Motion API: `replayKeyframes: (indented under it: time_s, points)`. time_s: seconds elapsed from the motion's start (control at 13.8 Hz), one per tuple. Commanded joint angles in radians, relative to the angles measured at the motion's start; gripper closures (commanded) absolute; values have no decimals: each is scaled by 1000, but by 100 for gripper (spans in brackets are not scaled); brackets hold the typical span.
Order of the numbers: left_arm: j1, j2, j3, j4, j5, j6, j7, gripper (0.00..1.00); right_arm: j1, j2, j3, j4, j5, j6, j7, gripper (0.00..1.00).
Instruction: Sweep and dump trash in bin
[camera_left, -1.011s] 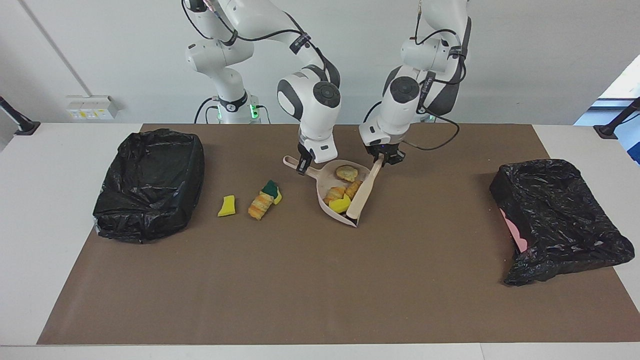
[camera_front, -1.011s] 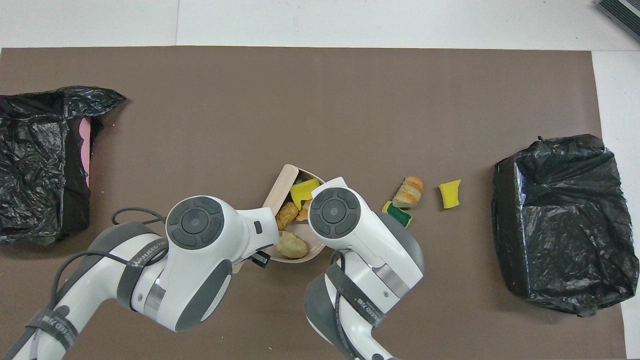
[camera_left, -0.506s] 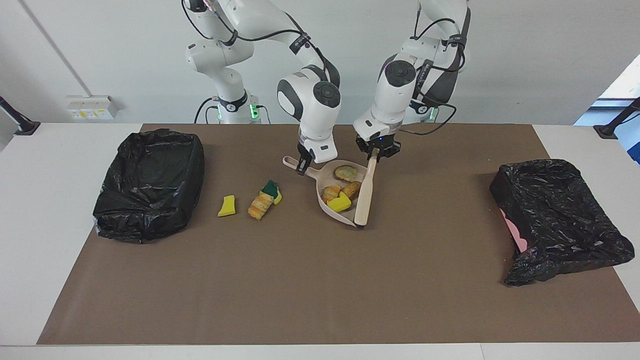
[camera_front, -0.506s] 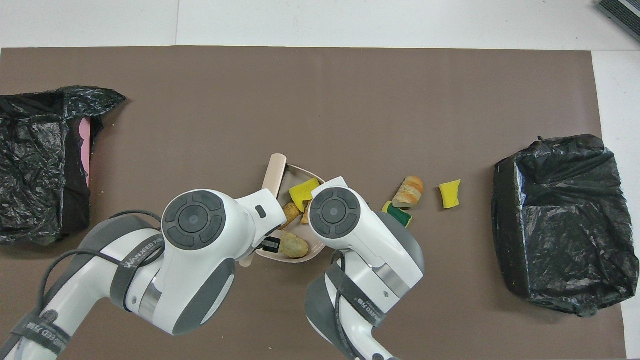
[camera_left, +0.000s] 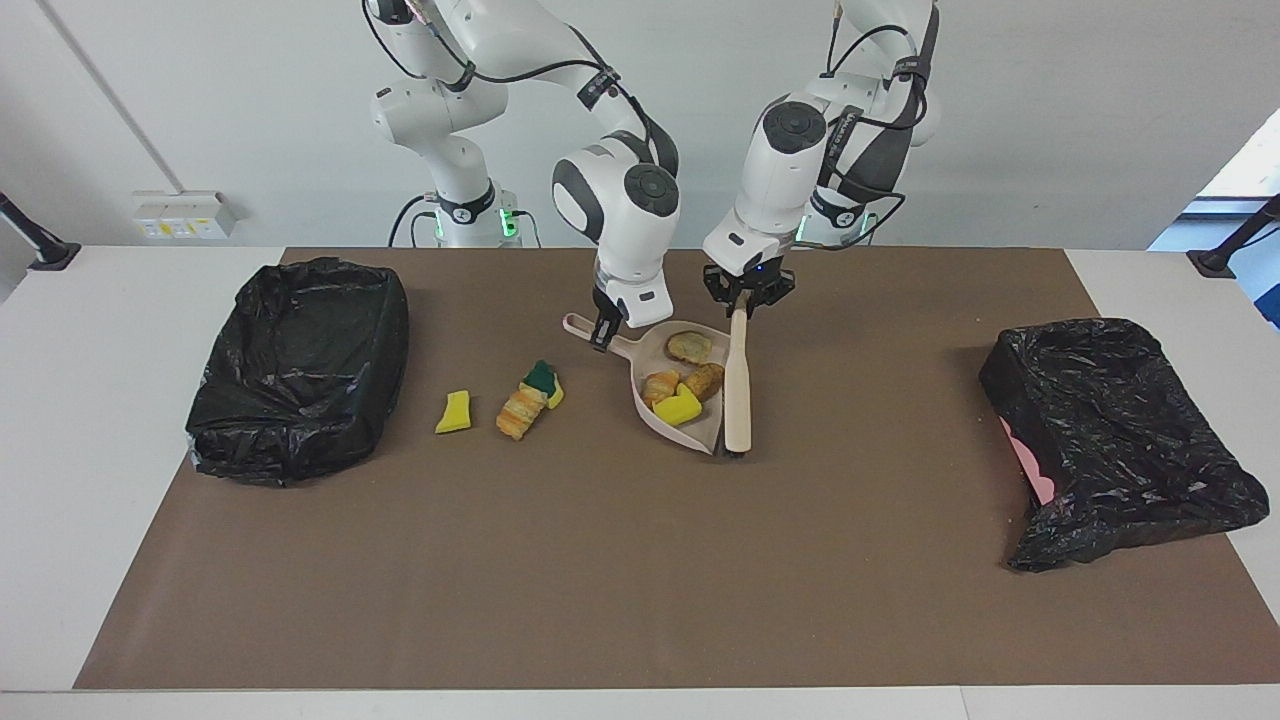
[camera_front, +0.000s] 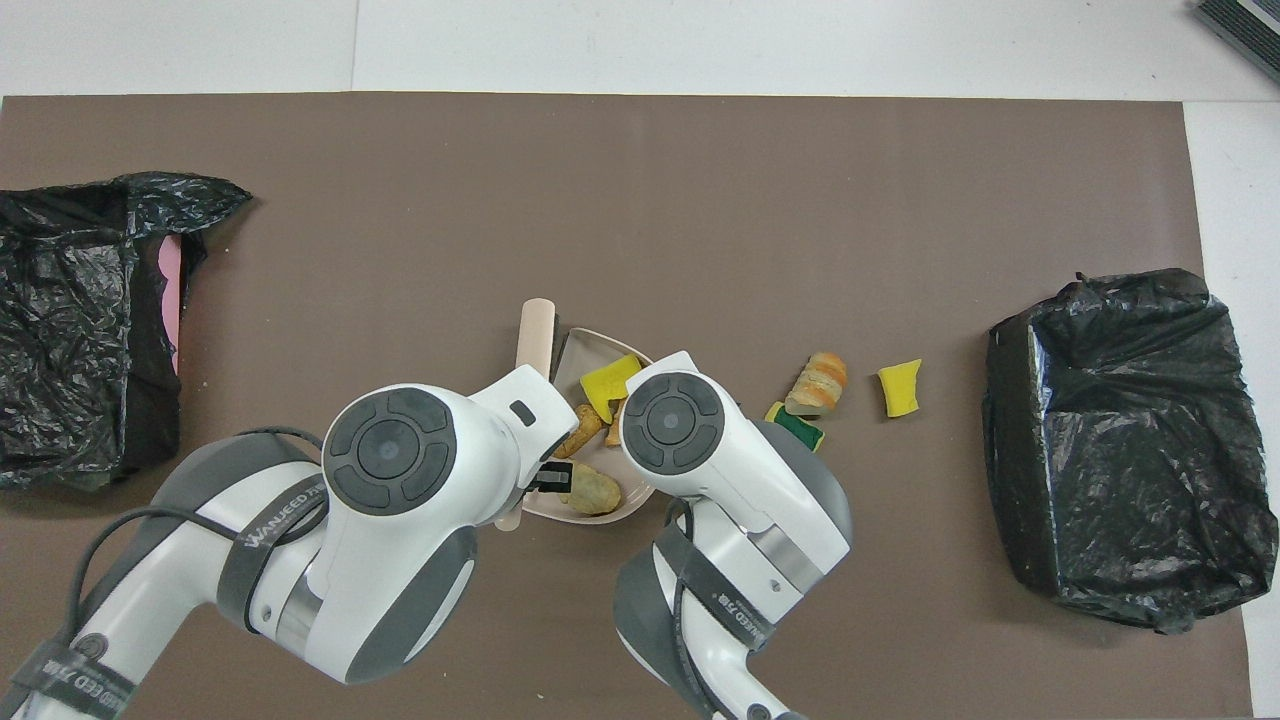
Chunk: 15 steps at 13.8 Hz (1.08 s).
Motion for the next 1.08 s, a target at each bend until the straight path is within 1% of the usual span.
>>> replayKeyframes:
  time_s: [0.0,0.14,0.36,0.51,0.58,0.79,1.01]
  points:
    - [-7,-26,4,-16,13,42,-21,100,-22,-20,4,-12,-38,-8,-18,100]
    - [-7,-27,4,-21,77,49,-22,100,-71,-38,5,-9,-38,-12,-51,100]
    - [-9,-38,4,-41,114,76,-79,100,-158,-69,7,-3,-36,-32,-200,100]
    - [-31,-67,4,-79,129,90,-120,100,-213,-82,9,25,-29,-72,-268,100]
    - [-51,-90,2,-110,131,104,-158,100,-238,-90,7,41,-22,-92,-318,100]
    - [-142,-157,-1,-209,131,159,-255,100,-333,-119,5,126,-15,-216,-441,100]
    - [-260,-220,-1,-297,131,175,-366,100,-452,-226,2,129,-9,-264,-504,100]
